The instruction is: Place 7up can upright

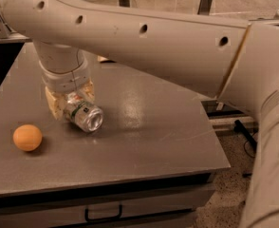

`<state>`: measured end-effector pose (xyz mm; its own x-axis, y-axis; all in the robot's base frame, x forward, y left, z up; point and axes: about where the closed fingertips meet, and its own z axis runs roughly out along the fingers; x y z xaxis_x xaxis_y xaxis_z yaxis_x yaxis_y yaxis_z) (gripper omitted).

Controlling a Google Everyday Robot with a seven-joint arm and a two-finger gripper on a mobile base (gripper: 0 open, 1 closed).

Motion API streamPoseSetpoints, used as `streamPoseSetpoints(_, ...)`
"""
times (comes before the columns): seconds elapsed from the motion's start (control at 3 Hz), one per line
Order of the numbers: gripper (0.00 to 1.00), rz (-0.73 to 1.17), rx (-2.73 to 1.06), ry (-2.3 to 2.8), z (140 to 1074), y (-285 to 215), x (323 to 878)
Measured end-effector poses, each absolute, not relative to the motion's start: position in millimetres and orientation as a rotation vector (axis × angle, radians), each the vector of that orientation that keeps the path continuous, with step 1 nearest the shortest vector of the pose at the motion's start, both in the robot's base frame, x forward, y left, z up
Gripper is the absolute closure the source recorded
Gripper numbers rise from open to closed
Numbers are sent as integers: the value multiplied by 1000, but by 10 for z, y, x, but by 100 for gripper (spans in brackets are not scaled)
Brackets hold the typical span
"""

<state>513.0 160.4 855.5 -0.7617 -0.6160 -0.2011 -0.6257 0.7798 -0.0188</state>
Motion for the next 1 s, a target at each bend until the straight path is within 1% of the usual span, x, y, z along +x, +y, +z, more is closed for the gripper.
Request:
streamPoseSetpoints(0.33, 65, 23, -1014, 2750, 8506, 1646, 5156)
streamPoseSetpoints(0.67, 87, 1, -1097, 2696, 8567, 1700, 5168)
streamPoseSetpoints(1.0, 100, 138, -1177, 2601, 8747, 1669, 5159)
